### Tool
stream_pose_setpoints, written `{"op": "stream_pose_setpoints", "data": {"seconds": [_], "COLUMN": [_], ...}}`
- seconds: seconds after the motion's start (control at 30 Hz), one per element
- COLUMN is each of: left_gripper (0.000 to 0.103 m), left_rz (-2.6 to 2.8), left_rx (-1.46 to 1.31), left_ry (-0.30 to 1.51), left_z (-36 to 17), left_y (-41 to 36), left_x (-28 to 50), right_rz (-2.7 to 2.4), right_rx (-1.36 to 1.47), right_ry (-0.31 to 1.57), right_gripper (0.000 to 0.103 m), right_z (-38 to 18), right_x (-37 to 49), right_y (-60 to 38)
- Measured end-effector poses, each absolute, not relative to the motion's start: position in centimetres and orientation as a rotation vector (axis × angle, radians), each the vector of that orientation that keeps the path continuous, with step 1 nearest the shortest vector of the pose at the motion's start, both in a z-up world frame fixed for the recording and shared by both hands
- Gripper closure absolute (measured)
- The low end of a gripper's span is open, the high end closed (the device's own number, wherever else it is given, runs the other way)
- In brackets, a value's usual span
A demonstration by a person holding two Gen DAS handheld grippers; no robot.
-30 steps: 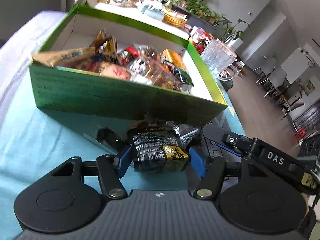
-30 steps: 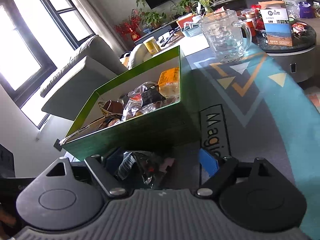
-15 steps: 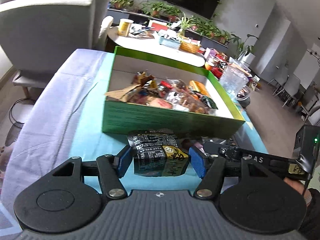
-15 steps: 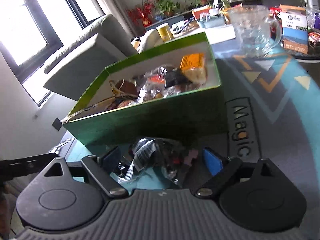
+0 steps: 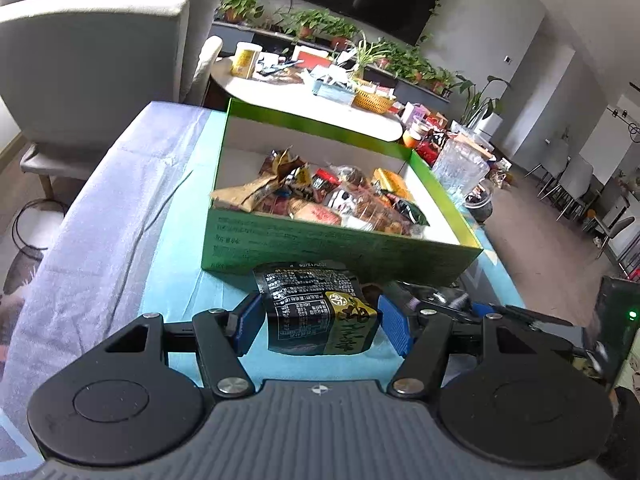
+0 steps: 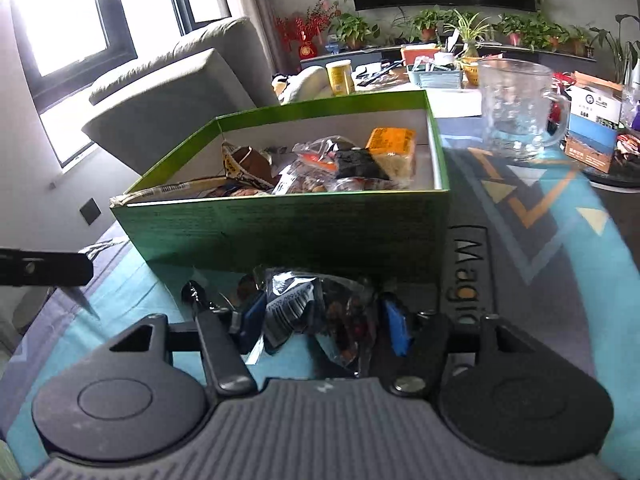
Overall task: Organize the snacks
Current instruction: 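Lift the black packet and silver bag and carry them over the box, then open the left tool to drop the black packet while the right tool releases the silver bag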
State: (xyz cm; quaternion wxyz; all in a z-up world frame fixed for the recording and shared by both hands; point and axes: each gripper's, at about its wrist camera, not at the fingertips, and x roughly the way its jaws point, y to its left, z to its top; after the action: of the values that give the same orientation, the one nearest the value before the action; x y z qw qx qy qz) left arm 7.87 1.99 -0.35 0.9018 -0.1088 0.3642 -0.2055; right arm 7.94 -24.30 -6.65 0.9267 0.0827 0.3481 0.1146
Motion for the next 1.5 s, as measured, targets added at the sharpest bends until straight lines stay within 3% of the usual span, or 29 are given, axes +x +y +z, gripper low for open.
{"op": "stream_pose_setpoints", "data": {"seconds": [0.5, 1.17, 1.5], "left_gripper": [0.043, 0.041, 0.04], "left_rz": [-0.46, -0.342, -0.308], "left_rx": [-0.157, -0.083, -0.08], "left_ry": [0.613, 0.475, 0.563], "left_z": [3.4, 4.2, 2.0], "left_y": [-0.1, -2.4, -1.9], "left_x": [9.3, 19.3, 20.5], "right_rz": [0.254, 0.228, 0.22], "right_rx": [0.189, 0.193, 0.207], "right_ry": [0.526, 0.482, 0.509], "right_gripper": [0.066, 0.066, 0.066], "right_z": [-1.7, -1.1, -1.8], "right_x": [6.1, 9.3, 10.0], "right_y": [-24.9, -25.6, -25.5]}}
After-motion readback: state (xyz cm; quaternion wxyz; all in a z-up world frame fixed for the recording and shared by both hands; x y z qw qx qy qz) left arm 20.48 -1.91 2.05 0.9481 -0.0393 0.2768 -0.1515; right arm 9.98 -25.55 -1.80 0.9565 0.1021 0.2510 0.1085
